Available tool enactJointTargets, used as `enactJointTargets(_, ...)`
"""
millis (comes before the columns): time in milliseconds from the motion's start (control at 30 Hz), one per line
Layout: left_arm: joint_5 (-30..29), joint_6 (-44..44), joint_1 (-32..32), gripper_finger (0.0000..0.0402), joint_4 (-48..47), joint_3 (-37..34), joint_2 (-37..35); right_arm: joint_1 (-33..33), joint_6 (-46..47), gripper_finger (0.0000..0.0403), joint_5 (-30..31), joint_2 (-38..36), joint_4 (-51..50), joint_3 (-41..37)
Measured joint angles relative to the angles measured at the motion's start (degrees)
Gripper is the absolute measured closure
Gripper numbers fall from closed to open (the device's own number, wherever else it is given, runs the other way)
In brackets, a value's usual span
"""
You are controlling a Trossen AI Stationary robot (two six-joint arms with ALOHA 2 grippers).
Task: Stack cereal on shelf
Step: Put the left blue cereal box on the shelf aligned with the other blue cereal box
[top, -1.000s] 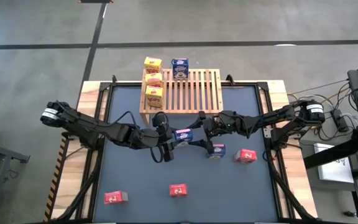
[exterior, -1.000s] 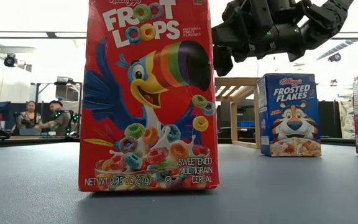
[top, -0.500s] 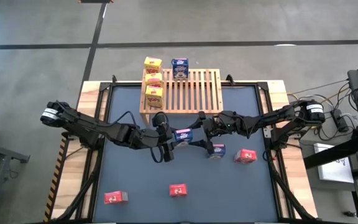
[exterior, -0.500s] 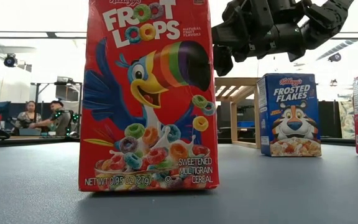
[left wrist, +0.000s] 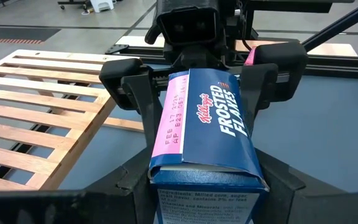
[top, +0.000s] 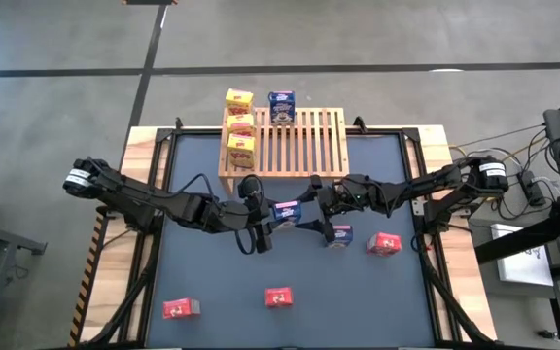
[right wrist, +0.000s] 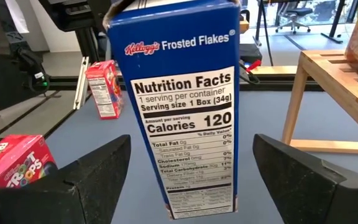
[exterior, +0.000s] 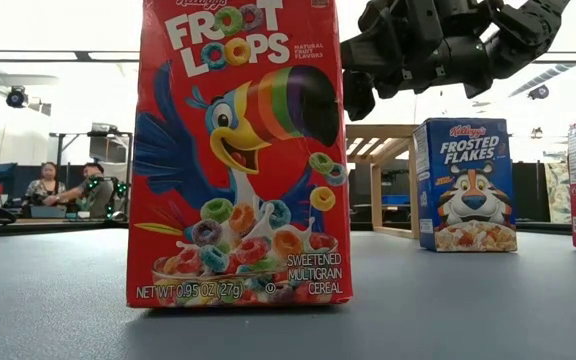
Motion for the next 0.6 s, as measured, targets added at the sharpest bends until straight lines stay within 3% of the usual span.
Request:
enactJointTargets(367,-0.1,0.0,0.0,0.0227,0.0,0.0,0.0,0.0,0.4,0.0187,0.0,0.0,0.9,0.0)
enactJointTargets(600,0.3,0.0,0.0,0.0227,0.0,0.0,0.0,0.0,0.4,0.0208,0.0,0.0,0.9,0.0)
